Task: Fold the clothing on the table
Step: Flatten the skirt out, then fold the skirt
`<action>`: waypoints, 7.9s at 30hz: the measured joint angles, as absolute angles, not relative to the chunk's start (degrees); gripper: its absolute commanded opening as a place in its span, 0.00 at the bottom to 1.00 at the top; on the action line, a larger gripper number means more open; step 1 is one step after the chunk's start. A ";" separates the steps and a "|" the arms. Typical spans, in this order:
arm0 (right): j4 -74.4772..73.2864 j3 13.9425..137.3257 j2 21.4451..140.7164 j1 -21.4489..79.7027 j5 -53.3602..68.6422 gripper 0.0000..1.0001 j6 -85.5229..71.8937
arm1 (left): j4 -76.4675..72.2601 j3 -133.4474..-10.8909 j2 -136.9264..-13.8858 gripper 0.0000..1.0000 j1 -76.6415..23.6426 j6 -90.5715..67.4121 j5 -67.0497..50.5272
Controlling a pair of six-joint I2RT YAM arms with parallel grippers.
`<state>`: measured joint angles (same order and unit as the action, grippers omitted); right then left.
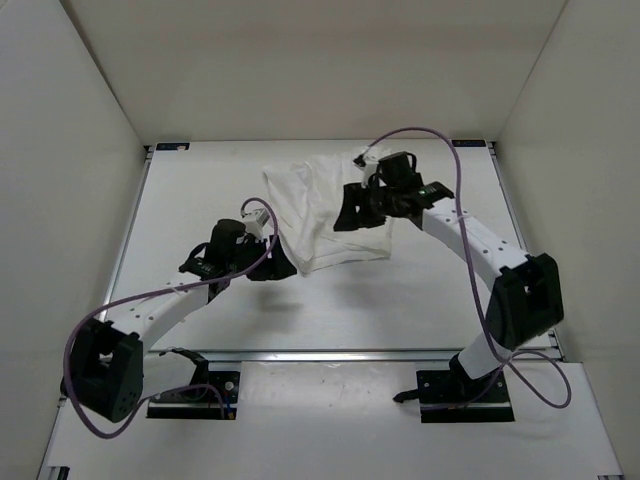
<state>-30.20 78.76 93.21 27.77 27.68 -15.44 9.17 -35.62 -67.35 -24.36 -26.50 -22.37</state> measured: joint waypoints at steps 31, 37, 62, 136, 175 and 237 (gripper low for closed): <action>-22.24 54.11 80.66 11.57 28.42 0.58 -17.06 | -4.99 -41.82 -91.07 0.54 -29.36 -51.68 -11.29; -20.99 49.89 80.68 9.23 27.75 0.60 -19.11 | -6.83 -42.39 -92.71 0.00 -28.93 -53.89 -11.46; -20.18 68.07 101.34 17.08 9.28 0.55 -26.72 | -15.73 -33.67 -87.20 0.00 -25.61 -54.76 -17.85; -20.29 46.41 87.81 12.45 20.56 0.00 -29.36 | -8.21 -29.45 -78.83 0.00 -20.56 -47.79 -21.06; -28.21 105.89 94.85 2.37 52.60 0.00 -22.52 | 10.17 -80.47 -76.95 0.00 -6.94 -36.60 -26.26; -18.83 43.64 74.63 -8.67 40.10 0.00 -33.39 | 6.17 -53.04 -84.77 0.02 -13.04 -40.84 -19.35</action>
